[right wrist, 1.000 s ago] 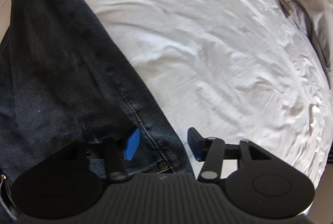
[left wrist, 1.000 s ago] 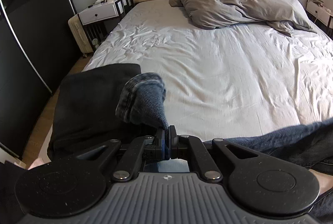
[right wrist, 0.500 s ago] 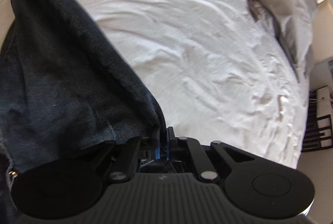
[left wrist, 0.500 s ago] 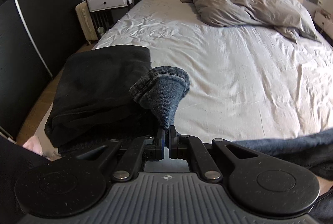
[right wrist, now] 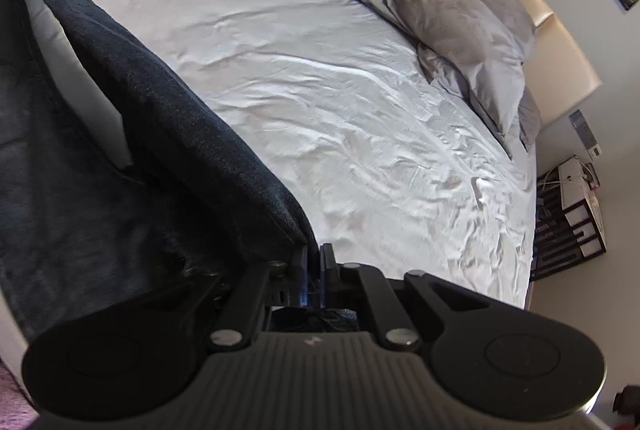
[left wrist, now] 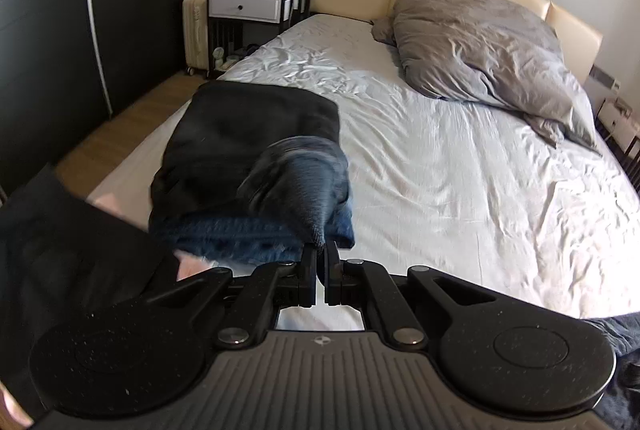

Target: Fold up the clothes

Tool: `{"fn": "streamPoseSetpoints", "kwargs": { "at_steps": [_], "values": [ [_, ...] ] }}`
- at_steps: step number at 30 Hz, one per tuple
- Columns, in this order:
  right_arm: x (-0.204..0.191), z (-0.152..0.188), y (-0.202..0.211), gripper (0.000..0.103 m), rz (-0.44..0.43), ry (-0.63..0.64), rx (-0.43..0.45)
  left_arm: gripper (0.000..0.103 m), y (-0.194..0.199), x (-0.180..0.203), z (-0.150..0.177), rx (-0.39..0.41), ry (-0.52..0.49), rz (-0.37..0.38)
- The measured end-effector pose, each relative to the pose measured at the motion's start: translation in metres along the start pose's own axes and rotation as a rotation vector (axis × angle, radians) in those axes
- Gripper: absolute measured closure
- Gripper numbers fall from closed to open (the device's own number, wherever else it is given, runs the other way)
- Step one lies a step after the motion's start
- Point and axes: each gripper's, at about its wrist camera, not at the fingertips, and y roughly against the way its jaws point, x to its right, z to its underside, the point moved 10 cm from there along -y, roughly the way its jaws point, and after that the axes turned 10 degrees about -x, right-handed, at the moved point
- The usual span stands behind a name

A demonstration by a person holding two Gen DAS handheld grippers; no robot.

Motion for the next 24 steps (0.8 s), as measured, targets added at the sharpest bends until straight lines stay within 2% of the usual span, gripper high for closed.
{"fn": "streamPoseSetpoints", "kwargs": {
  "at_steps": [6, 10, 16, 24],
  "values": [
    [-0.057, 0.048, 0.041, 0.097, -0.023, -0.077, 0.028, 0.101, -0.010, -0.040, 0.047, -0.063, 0.074, 0.023],
    [-0.099, 0.080, 0.034, 0.096, -0.086, -0.110, -0.027, 0.102, -0.030, -0.063, 0.089, -0.133, 0.108, 0.020],
    [-0.155, 0.115, 0.009, 0.096, -0.154, -0.106, -0.127, 0.101, -0.059, -0.075, 0.136, -0.253, 0.059, -0.029],
    [-0.180, 0.130, -0.029, 0.096, -0.149, -0.090, -0.215, 0.101, -0.085, -0.083, 0.166, -0.362, -0.001, -0.072]
  ]
}}
